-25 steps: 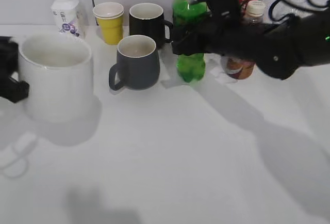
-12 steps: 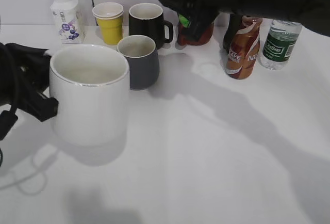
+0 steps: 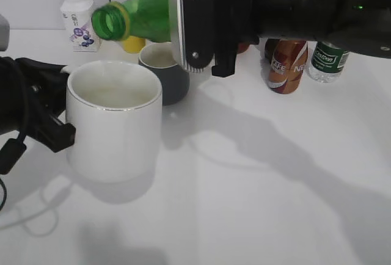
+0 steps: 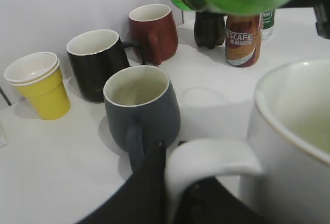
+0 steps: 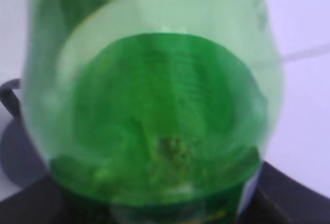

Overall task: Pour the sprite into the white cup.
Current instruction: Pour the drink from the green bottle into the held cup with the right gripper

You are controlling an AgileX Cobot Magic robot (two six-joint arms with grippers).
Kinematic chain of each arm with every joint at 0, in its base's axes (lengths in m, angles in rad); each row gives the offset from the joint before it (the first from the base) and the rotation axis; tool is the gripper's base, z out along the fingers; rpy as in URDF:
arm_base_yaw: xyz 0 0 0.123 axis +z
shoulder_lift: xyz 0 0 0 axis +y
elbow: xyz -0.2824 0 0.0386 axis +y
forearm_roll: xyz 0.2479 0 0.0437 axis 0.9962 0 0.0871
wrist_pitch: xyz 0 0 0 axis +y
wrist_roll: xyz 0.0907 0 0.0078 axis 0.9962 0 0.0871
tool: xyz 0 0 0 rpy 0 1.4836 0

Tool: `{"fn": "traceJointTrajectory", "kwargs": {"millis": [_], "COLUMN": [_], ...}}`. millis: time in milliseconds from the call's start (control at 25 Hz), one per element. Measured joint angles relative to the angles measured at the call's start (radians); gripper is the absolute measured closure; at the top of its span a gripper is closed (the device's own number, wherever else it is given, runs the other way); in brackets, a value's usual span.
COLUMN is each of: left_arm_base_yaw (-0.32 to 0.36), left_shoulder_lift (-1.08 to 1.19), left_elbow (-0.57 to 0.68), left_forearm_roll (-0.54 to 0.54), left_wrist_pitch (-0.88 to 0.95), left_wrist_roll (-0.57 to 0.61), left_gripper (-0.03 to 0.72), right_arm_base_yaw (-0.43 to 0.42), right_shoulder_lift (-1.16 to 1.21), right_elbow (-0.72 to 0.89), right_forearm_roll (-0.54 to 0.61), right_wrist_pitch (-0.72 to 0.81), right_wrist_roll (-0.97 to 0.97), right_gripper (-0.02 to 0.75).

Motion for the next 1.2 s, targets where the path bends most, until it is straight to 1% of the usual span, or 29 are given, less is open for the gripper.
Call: {"fn": "traceJointTrajectory", "kwargs": {"millis": [280,400,480,600,880,1200], "left_arm_base_yaw": [0.0,0.0,0.0,0.0,0.0,0.0], "left_shoulder_lift": [0.0,0.0,0.0,0.0,0.0,0.0], "left_elbow": [0.0,0.0,0.0,0.0,0.0,0.0], "left_forearm_roll": [-0.003,-0.002,-0.002,0.005,0.015,0.016], "left_wrist_pitch": [0.0,-0.002,-0.002,-0.002,-0.002,-0.002], "left_wrist_roll": [0.0,0.0,0.0,0.0,0.0,0.0], "left_gripper": [0.651,0.651,0.651,0.651,0.651,0.651], "right_arm_base_yaw": [0.0,0.0,0.0,0.0,0.0,0.0], "right_shoulder_lift": [0.0,0.0,0.0,0.0,0.0,0.0], "right_elbow": [0.0,0.0,0.0,0.0,0.0,0.0], "right_forearm_roll": [0.004,0.055,0.118,0.179,0.227,0.337], "right_wrist_pitch": [0.006,0.008,0.01,0.011,-0.013,-0.03], "right_wrist_roll": [-0.215,-0.295,-0.371,-0.486,-0.613,-0.725], "right_gripper": [0.332,0.332,0.332,0.332,0.332,0.332]}}
